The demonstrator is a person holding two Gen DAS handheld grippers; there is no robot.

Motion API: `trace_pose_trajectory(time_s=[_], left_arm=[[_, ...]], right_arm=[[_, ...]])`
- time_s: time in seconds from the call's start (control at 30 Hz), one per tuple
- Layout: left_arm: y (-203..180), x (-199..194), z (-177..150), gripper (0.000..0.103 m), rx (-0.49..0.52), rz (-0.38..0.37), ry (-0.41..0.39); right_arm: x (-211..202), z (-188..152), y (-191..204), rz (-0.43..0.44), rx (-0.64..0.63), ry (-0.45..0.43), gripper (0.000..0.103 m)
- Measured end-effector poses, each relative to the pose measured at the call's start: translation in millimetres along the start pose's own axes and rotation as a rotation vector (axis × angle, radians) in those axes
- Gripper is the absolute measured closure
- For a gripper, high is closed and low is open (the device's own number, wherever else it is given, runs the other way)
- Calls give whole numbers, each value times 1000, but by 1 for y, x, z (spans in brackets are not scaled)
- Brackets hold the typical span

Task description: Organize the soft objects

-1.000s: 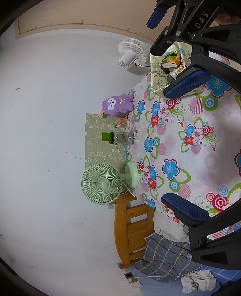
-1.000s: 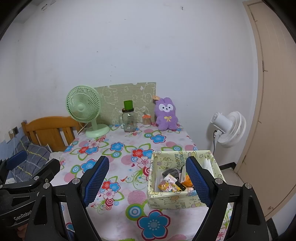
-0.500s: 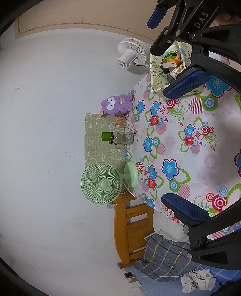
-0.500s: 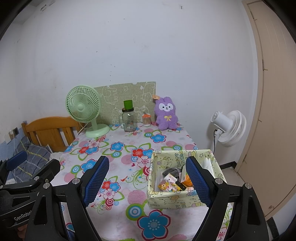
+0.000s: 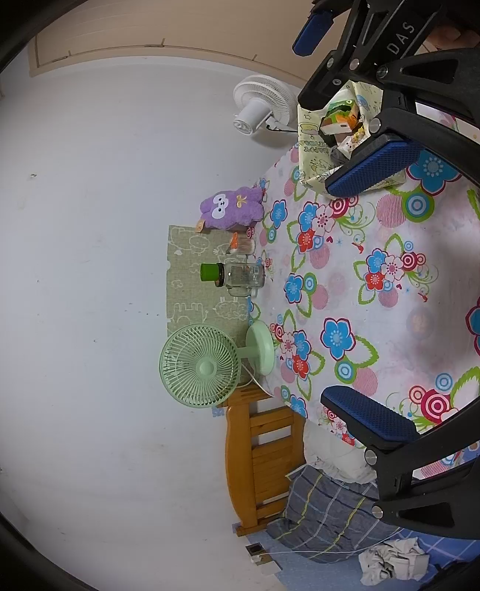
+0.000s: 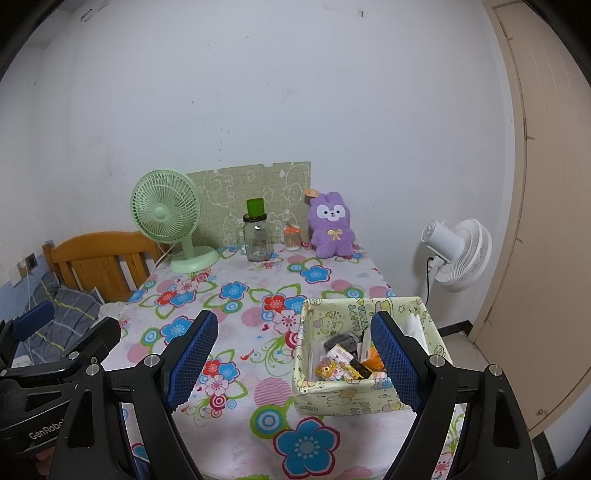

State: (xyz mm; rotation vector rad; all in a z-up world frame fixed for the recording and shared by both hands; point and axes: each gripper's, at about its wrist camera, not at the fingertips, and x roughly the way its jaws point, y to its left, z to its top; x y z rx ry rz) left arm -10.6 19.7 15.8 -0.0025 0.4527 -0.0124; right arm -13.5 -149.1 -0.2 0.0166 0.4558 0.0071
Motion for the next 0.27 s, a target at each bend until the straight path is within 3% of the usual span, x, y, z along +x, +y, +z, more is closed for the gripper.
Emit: trace_pose_trajectory(time_s=[0.27], left_arm=[[0, 0, 0, 0, 1, 0, 0]], right_arm=[[1, 0, 0, 1, 4, 2, 16]])
